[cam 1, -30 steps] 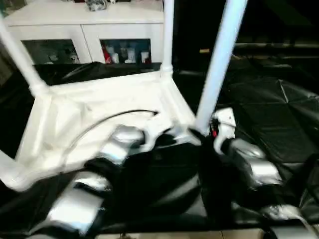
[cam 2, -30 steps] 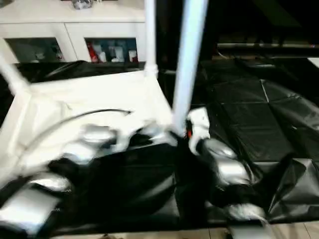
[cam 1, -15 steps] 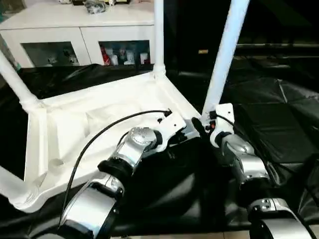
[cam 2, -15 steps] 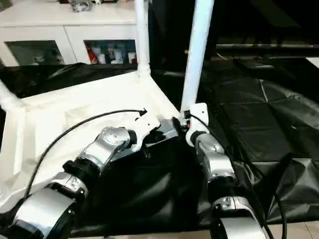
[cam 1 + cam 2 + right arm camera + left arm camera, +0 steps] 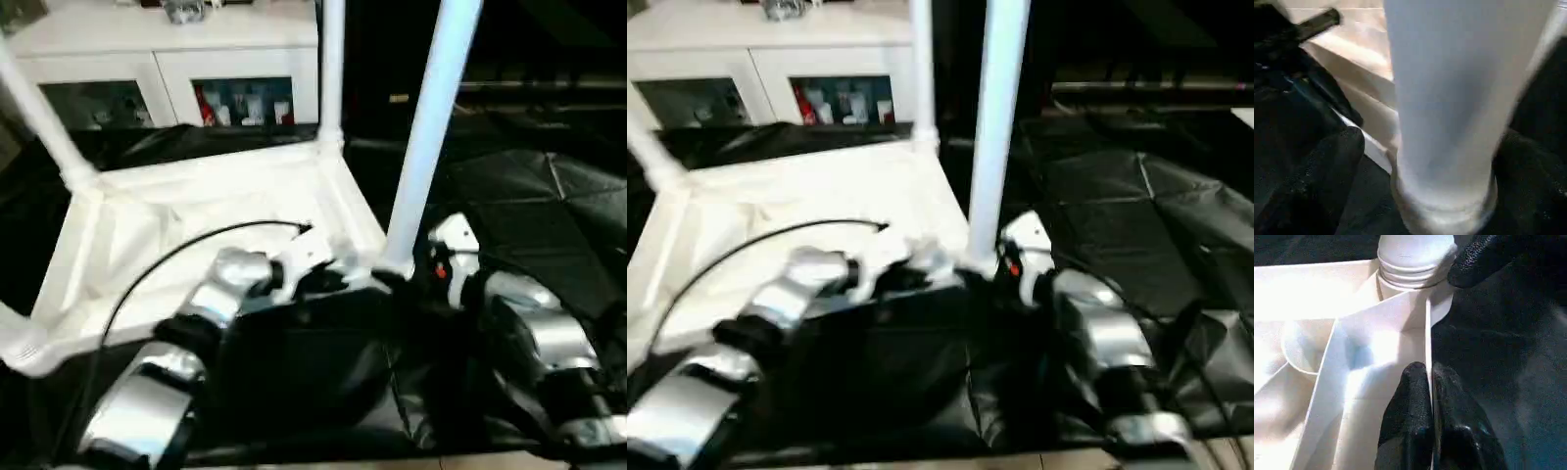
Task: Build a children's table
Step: Rotate leg to tighten
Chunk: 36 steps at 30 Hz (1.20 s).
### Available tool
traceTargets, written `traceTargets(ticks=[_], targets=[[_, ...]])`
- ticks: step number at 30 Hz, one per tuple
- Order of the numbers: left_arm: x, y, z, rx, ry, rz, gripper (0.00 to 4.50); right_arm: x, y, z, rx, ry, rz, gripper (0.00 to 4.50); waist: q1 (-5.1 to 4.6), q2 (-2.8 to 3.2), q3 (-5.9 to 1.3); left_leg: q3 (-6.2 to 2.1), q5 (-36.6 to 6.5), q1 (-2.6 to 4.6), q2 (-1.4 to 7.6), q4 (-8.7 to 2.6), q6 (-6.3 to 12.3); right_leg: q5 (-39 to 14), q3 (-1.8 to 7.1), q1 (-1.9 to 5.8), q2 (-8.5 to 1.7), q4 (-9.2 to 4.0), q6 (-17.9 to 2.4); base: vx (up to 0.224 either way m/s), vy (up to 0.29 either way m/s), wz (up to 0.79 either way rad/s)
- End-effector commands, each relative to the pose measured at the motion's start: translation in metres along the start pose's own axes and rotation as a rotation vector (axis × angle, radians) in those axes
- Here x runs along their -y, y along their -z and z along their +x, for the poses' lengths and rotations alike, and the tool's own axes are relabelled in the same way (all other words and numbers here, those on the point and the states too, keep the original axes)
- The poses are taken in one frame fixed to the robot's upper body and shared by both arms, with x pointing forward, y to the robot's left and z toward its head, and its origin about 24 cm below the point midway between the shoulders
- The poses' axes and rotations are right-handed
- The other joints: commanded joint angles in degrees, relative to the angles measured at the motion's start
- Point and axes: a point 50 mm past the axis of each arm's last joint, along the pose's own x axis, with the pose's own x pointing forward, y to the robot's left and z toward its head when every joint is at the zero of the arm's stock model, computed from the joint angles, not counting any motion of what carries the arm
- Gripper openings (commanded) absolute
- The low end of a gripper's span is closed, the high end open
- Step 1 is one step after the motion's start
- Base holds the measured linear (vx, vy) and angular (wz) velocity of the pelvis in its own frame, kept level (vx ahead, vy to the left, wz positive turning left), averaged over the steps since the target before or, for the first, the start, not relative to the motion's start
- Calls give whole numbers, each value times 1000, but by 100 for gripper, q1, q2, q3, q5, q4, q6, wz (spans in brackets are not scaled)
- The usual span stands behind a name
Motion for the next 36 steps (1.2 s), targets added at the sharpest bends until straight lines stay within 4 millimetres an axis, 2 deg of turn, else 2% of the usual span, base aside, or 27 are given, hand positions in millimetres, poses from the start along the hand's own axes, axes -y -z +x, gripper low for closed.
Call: traceTargets(ticks=[1,3,6,7,9,11,14,15,19,24,30,34,36], targets=[[8,3,1,42,74,-32,0,-8,-2,2,-21,-78,-24,426,21,-172,-291,-160,-1188,81,357,-403,535,-1426,225,235,-299,-436,-1327,0,0,0],[8,3,-2,42,85,-34,0,-9,-1,1,-41,-100,-36,426,45,-149,-296,-162,-1089,78,365,-399,536,-1222,228,239,-305,-401,-1393,0,0,0],[6,4,-4,40,81,-29,0,-10,4,0,-97,-132,-69,426,56,-161,-300,-159,-1031,75,359,-389,559,-1075,227,247,-310,-384,-1420,0,0,0],[6,4,-4,40,82,-29,0,-10,6,0,-109,-135,-78,412,51,-167,-295,-155,-1043,69,352,-384,557,-1096,229,248,-312,-388,-1417,0,0,0],[6,4,-5,41,83,-33,0,-10,8,0,-123,-137,-86,412,52,-172,-293,-150,-1049,72,343,-378,559,-1152,234,250,-320,-400,-1406,0,0,0],[5,4,-5,42,80,-34,0,-10,8,1,-119,-128,-85,384,57,-171,-288,-153,-1079,77,349,-383,553,-1268,235,246,-318,-410,-1387,0,0,0],[6,4,-6,44,82,-38,0,-10,7,2,-113,-126,-78,366,55,-169,-288,-156,-1109,83,353,-389,522,-1322,235,244,-311,-413,-1372,0,0,0],[6,4,-6,43,82,-39,0,-10,7,2,-114,-127,-78,344,53,-173,-291,-157,-1088,76,352,-387,525,-1276,234,249,-309,-405,-1374,0,0,0],[5,4,-7,42,82,-41,0,-10,8,1,-116,-126,-76,323,58,-174,-300,-154,-1011,77,350,-376,560,-1153,231,256,-311,-389,-1401,0,0,0],[6,6,-8,36,89,-49,0,-11,14,1,-137,-131,-85,272,59,-177,-302,-151,-980,77,348,-367,591,-1126,229,256,-310,-385,-1417,0,0,0],[8,9,-8,33,93,-63,0,-11,22,3,-134,-87,-48,260,57,-177,-303,-150,-966,78,346,-364,601,-1105,229,254,-309,-380,-1440,0,0,0],[7,9,-4,30,58,-69,0,-6,25,7,-105,18,7,259,22,-178,-284,-160,-1173,84,348,-392,501,-1420,233,244,-312,-415,-1370,0,0,0],[2,7,3,17,-33,-84,0,-1,29,14,-84,144,72,259,-31,-191,-258,-180,-1464,97,339,-426,324,-1907,237,215,-320,-467,-1257,0,0,0]])
